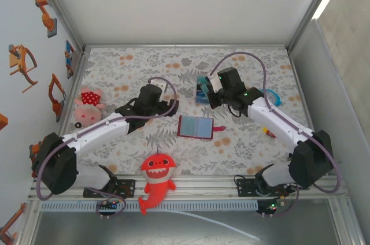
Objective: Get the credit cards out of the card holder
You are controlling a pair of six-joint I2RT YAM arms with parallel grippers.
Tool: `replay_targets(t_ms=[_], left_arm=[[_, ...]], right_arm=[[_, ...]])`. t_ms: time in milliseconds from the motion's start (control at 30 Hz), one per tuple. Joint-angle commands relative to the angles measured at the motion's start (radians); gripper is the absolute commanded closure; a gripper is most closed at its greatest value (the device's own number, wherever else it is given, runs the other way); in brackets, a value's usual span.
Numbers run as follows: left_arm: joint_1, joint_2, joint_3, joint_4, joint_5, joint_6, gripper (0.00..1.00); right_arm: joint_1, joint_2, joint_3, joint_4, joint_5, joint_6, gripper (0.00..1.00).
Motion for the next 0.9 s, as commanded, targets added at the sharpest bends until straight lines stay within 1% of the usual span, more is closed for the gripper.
replay_targets(t_ms=[0,100,200,467,600,733,867], left_arm=[[0.009,-0.043,-0.03,0.04,-0.031,-0.033,0.03],[0.009,-0.063,-0.052,0.056,-0.067,-0.057,0.02],[0.01,-0.076,-0.067,0.064,-0.095,-0.065,0.02],[0.01,-0.083,-0.084,0.079,-0.122,-0.086,0.03],[0.009,-0.09,-0.087,0.071,-0.125,-0.098,0.03],[0.012,-0.097,-0.09,0.062,-0.134,-0.109,0.03],[0.012,-0.096,-0.086,0.058,-0.134,-0.117,0.03]], right_arm=[[-0.02,0.048,0.067,-0.009,0.096,-0.136,1.0],[-0.042,0.095,0.118,-0.004,0.088,-0.204,1.0],[-0.056,0.139,0.166,-0.004,0.052,-0.274,1.0],[-0.096,0.273,0.278,0.001,-0.01,-0.398,1.0],[-0.113,0.341,0.352,-0.06,-0.035,-0.462,1.0],[-0.131,0.394,0.429,-0.153,-0.09,-0.525,1.0],[-0.141,0.45,0.503,-0.223,-0.084,-0.583,1.0]])
